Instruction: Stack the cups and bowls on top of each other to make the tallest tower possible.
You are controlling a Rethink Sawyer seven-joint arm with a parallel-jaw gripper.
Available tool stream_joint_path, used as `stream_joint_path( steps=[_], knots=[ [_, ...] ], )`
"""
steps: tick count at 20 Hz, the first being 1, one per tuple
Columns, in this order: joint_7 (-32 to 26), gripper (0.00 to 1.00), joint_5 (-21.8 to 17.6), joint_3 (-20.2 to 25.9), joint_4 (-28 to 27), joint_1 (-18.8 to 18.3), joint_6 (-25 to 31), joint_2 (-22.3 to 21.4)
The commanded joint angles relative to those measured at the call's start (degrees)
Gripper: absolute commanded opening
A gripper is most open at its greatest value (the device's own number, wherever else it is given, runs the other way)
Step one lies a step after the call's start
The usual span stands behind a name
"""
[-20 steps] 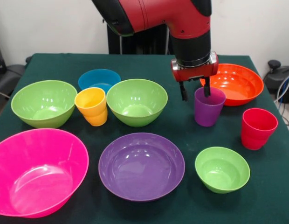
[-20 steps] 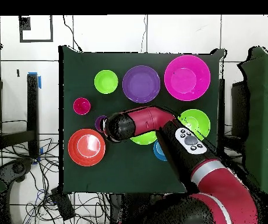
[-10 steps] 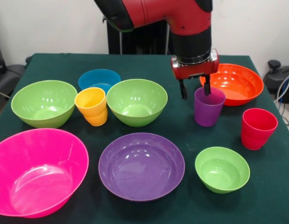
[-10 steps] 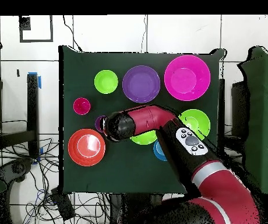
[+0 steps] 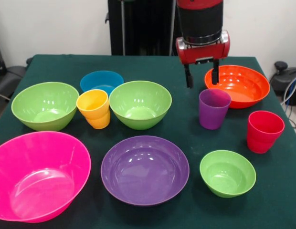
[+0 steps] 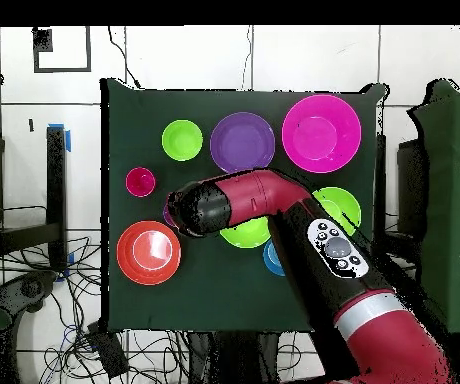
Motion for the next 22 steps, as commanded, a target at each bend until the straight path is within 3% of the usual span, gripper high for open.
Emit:
stream_joint_path(
  steps=[1, 4, 8, 22],
  knots=[
    [-6.82, 1.0, -0.13, 1.44, 0.83, 0.52, 5.81, -1.39],
    [-1.89, 1.0, -7.93, -5.43, -1.65, 5.42, 2.3, -3.41],
    [-0.62, 1.0, -7.89, -6.11, -1.43, 6.29, 0.0, -1.17],
    [-2.29, 1.0, -7.72, -5.86, -1.11, 5.91, -0.73, -1.53]
  ],
)
